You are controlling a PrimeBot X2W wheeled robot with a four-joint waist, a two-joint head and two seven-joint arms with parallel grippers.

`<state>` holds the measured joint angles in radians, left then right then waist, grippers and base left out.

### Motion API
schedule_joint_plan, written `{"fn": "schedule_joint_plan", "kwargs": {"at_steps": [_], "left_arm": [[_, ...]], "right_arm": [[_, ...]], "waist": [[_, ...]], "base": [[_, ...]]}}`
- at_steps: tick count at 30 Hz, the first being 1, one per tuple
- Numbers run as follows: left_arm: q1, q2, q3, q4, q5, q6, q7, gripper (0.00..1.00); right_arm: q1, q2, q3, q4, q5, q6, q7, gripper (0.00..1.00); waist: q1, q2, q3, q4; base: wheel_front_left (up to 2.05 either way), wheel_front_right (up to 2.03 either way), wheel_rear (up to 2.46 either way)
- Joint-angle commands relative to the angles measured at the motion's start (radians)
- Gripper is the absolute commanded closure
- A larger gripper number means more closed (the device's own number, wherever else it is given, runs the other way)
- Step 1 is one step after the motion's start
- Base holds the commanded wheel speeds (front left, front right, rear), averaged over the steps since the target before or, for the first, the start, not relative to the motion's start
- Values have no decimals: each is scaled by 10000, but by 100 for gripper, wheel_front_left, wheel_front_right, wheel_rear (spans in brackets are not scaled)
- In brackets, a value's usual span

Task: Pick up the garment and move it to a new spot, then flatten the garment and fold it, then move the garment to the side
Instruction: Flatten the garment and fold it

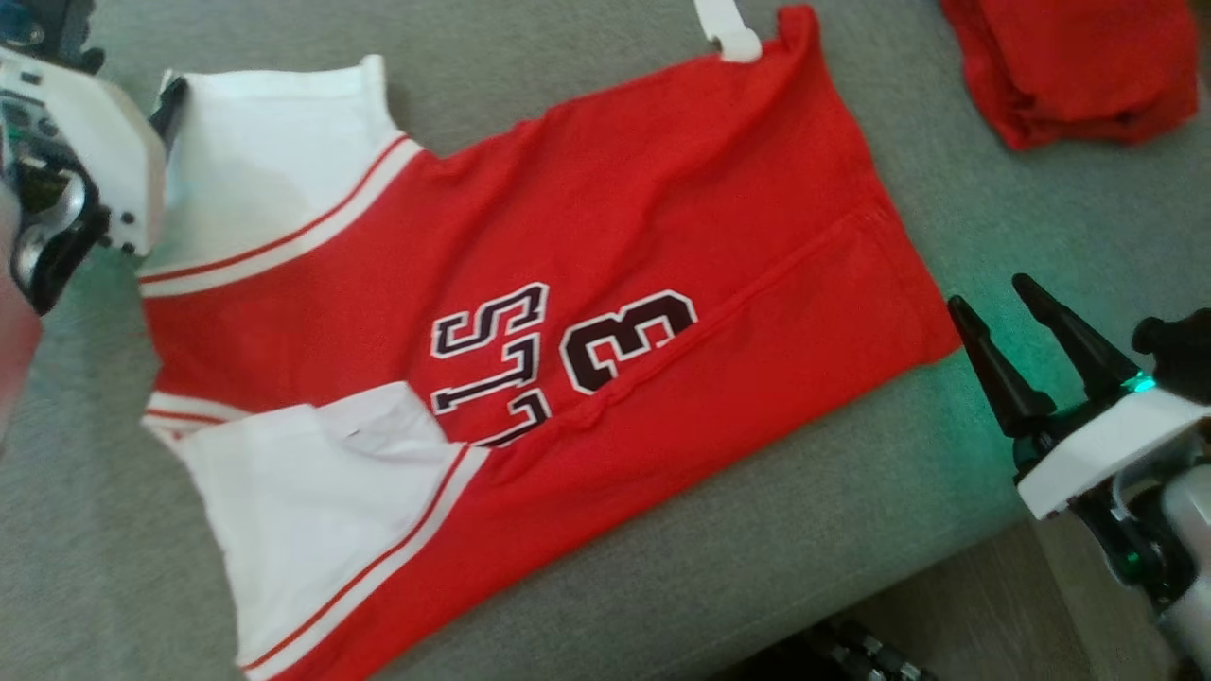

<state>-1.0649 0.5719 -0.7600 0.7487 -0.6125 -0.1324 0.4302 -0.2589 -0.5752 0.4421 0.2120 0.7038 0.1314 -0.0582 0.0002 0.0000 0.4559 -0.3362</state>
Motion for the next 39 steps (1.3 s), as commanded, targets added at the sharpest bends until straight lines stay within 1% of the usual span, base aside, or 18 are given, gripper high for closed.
{"fn": "schedule_joint_plan", "kwargs": {"at_steps": [1,3,4,5,6,9,13,16,19,22,26,33,37,39], "left_arm": [[-526,540,88,-23,-106,21,86,0],[-526,613,-120,89,-342,20,131,2],[-523,647,-216,97,-464,20,109,53],[-511,674,-320,74,-596,20,82,98],[-505,712,-435,31,-731,19,59,100],[-516,762,-655,-86,-974,19,26,100],[-639,787,-934,-379,-1244,19,-224,100],[-839,809,-1125,-535,-1196,18,-623,100],[-1132,744,-1222,-662,-1001,18,-1326,100],[-1386,588,-1284,-777,-911,18,-2106,100],[-1740,434,-1507,-637,-677,18,-2696,100],[-2199,45,-1800,-78,-475,18,-3255,100],[-2368,-122,-2037,134,-490,18,-3453,100],[-2432,-220,-2154,221,-538,18,-3530,100]], "right_arm": [[5,-244,71,-53,-28,-7,-185,0],[-25,-238,90,81,21,-7,-275,0],[-42,-242,107,141,40,-7,-319,0],[-55,-241,122,200,50,-7,-362,0],[-70,-242,132,264,62,-7,-403,0],[-117,-253,138,377,85,-7,-484,0],[-271,-359,87,427,111,-7,-544,0],[-496,-535,0,363,173,-7,-490,0],[-853,-743,-94,314,205,-7,-326,0],[-1335,-871,-131,356,363,-7,-13,0],[-2317,-848,28,636,626,-7,637,0],[-4583,-569,812,1892,928,-7,1936,0],[-5515,-290,1280,2618,1546,-7,2503,0],[-5818,-256,1546,2941,1819,-7,2722,0]], "waist": [[-2,0,244,-254],[-2,0,257,-274],[-2,0,252,-276],[-2,0,241,-269],[-2,0,227,-253],[-2,0,176,-180],[-2,0,72,81],[-2,0,-3,360],[-2,0,-52,676],[-2,0,-44,984],[-2,0,103,1281],[-2,0,390,1634],[-2,0,439,1842],[-2,0,447,1961]], "base": [[0,0,0],[0,0,0],[0,0,0],[0,0,0],[0,0,0],[0,0,0],[0,0,0],[0,0,0],[0,0,0],[0,0,0],[0,0,0],[0,0,0],[0,0,0],[0,0,0]]}}
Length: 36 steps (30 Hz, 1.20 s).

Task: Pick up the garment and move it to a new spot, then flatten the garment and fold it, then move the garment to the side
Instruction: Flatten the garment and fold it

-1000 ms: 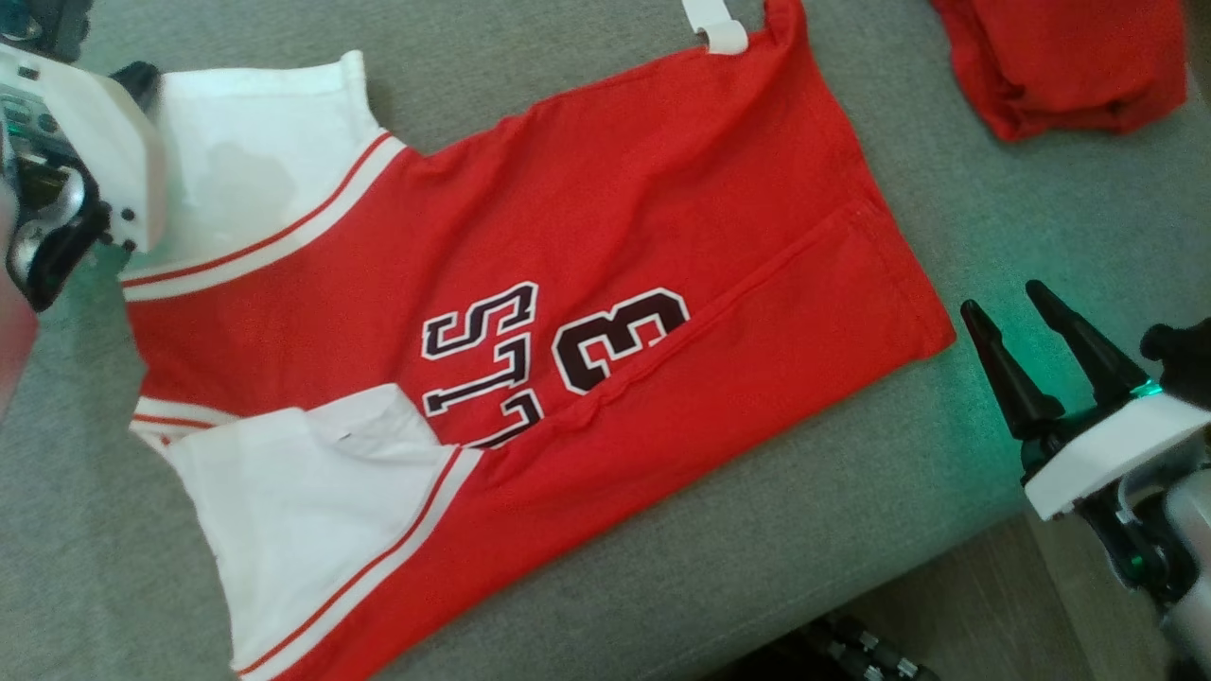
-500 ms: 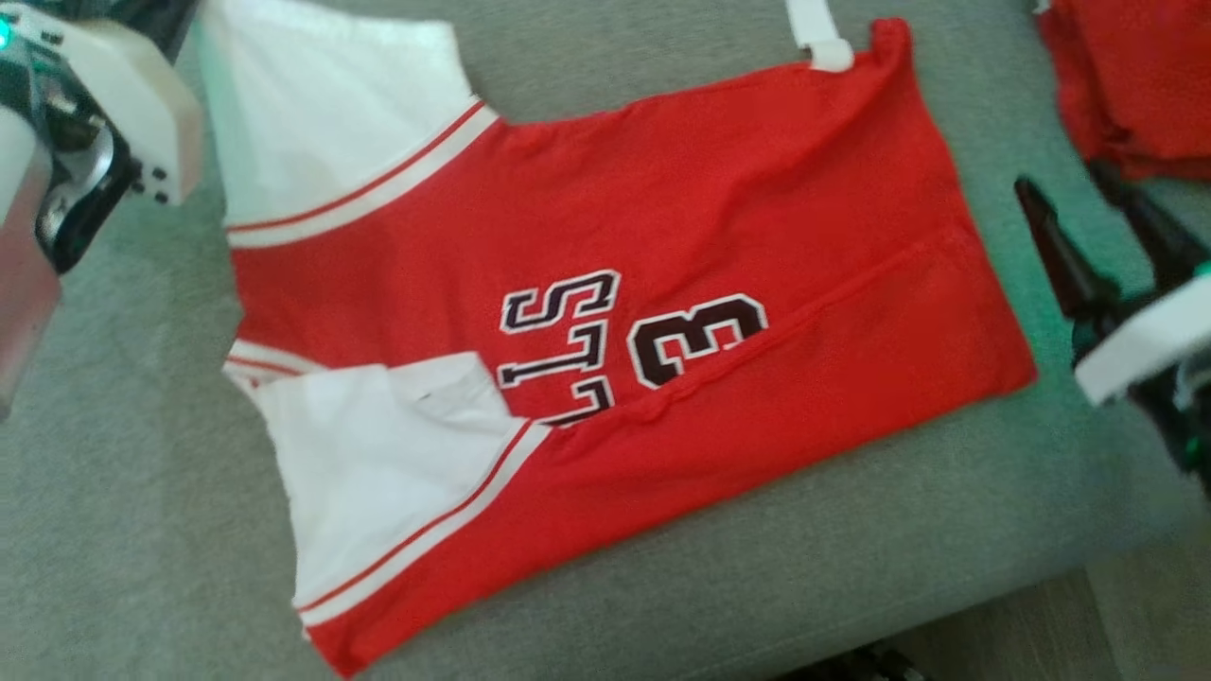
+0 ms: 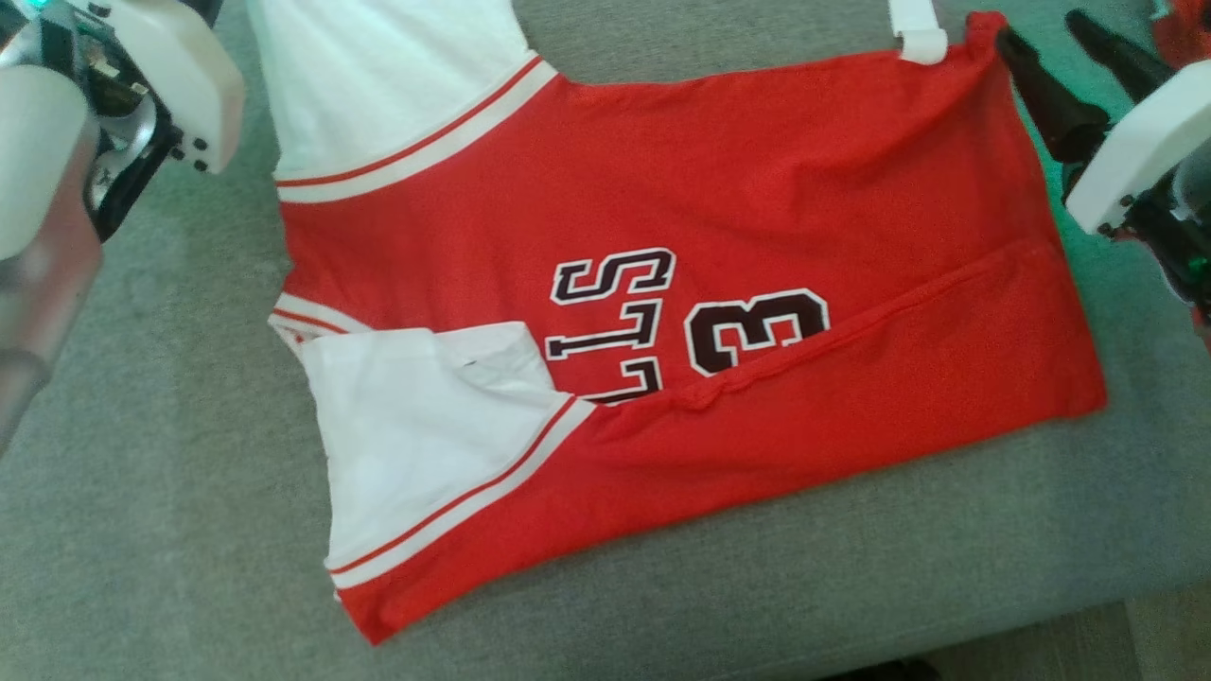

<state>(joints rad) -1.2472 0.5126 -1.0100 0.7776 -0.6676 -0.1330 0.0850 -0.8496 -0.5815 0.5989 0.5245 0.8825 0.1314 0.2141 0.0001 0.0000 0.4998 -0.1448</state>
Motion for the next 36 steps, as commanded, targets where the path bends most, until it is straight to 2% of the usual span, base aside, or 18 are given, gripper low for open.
{"fn": "schedule_joint_plan", "kwargs": {"at_steps": [1,5,6,7,9,10,17,26,31,36], "left_arm": [[-647,324,286,-25,-12,23,-111,100],[-781,168,27,132,-115,23,-234,100],[-819,136,-41,165,-139,23,-261,100],[-855,108,-105,195,-166,23,-289,100],[-922,60,-227,250,-236,23,-344,100],[-953,42,-286,274,-277,23,-377,100],[-1178,25,-580,483,-361,23,-751,100],[-1771,-175,-314,964,-134,211,-2592,100],[-1344,-233,-381,833,-301,136,-2986,100],[-431,94,-493,147,-463,111,-3180,100]], "right_arm": [[-49,-202,97,-44,125,-7,23,0],[-474,-243,592,476,481,-7,5,0],[-553,-260,717,582,556,-7,-36,5],[-621,-278,849,681,622,-7,-71,34],[-740,-318,1116,838,723,-7,-178,75],[-797,-342,1258,891,773,-7,-237,100],[-1250,-533,1728,1277,961,-7,-1168,100],[-1873,-759,1923,1751,1352,-7,-2646,100],[-1477,-974,2248,1786,1647,-7,-3201,100],[-694,-1117,2430,1836,1858,-7,-3697,100]], "waist": [[-1,0,17,105],[-1,0,40,282],[-1,0,46,319],[-1,0,51,350],[-1,0,62,397],[-1,0,68,414],[-1,0,48,448],[-1,0,-100,526],[-1,0,-453,709],[-1,0,-933,907]], "base": [[0,0,0],[0,0,0],[0,0,0],[0,0,0],[0,0,0],[0,0,0],[0,0,0],[0,0,0],[0,0,0],[0,0,0]]}}
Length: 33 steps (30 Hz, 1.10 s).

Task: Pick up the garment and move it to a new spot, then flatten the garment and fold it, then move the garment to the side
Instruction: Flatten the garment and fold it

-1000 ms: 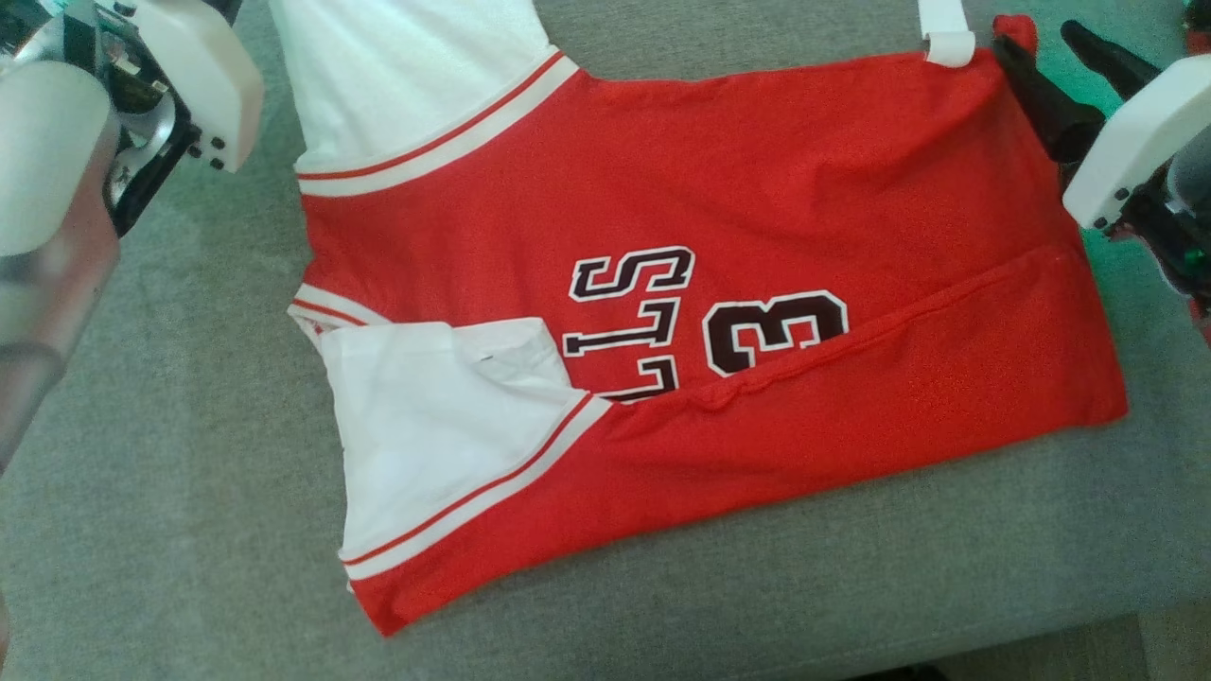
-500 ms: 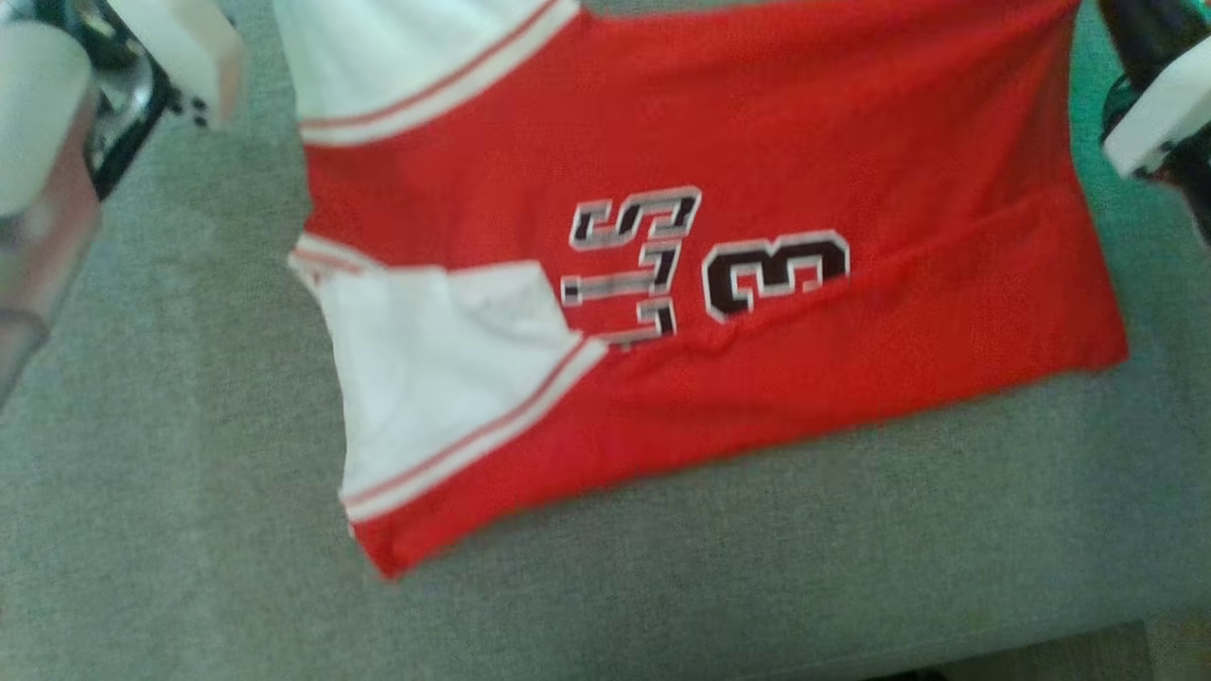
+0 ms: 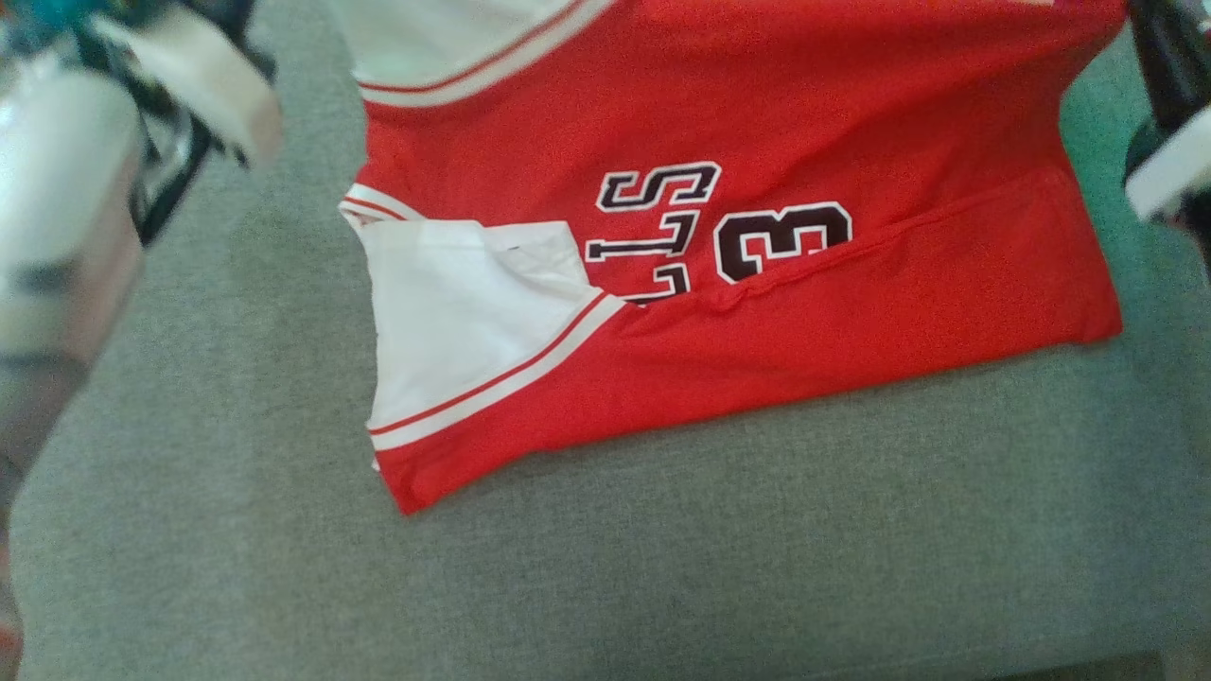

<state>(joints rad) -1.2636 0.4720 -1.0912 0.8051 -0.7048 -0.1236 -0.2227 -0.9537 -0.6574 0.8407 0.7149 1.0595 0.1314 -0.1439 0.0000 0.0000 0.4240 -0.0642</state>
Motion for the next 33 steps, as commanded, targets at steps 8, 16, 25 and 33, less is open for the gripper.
{"fn": "schedule_joint_plan", "kwargs": {"at_steps": [8,16,25,33], "left_arm": [[1946,1426,224,-2388,-488,563,-228,100],[4095,2649,126,-5269,-926,1970,-7,100],[5780,3237,-14,-7350,-1210,3385,29,100],[6781,2255,232,-7053,-1318,3992,-327,0]], "right_arm": [[1626,-577,-5,14,351,-7,-666,100],[2846,-536,-235,-34,564,-7,-944,100],[3736,-199,-572,-57,613,-7,-1069,100],[4368,124,-1378,182,535,-7,-1159,0]], "waist": [[0,0,-874,418],[0,0,-1243,538],[0,0,-1185,670],[0,0,-1257,739]], "base": [[0,0,0],[0,0,0],[0,0,0],[0,0,0]]}}
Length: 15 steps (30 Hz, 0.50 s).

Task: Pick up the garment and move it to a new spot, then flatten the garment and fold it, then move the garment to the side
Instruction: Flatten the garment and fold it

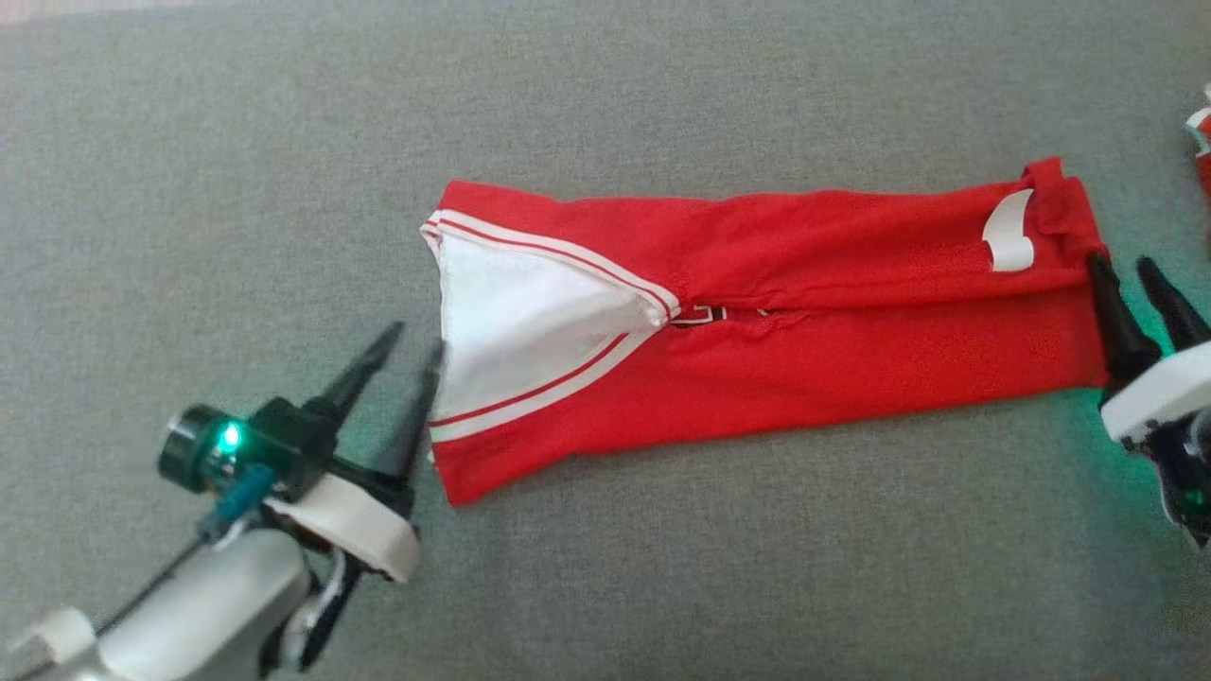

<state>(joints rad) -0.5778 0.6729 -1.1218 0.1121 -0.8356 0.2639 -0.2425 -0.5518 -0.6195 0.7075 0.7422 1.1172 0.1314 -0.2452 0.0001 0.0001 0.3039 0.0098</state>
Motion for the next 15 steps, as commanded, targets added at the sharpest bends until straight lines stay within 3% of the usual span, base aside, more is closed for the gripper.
{"fn": "schedule_joint_plan", "kwargs": {"at_steps": [1,5,10,15], "left_arm": [[76,44,637,-9,20,215,-155,0],[804,-735,1453,173,564,766,-186,0],[2240,-1829,2976,-213,2349,2090,-190,0],[3664,-2885,3868,-690,3840,2530,-191,0]], "right_arm": [[492,-216,-212,-140,-90,-7,-154,0],[1294,-16,-1306,-555,-475,-7,-162,0],[2694,634,-2825,-1122,-1169,-7,-164,0],[3512,1215,-3811,-1139,-1812,-7,-165,0]], "waist": [[-1,-1,-123,-20],[-1,-1,-469,-65],[-1,-1,-1045,-14],[-1,-1,-1527,276]], "base": [[0,0,0],[0,0,0],[0,0,0],[0,0,0]]}}
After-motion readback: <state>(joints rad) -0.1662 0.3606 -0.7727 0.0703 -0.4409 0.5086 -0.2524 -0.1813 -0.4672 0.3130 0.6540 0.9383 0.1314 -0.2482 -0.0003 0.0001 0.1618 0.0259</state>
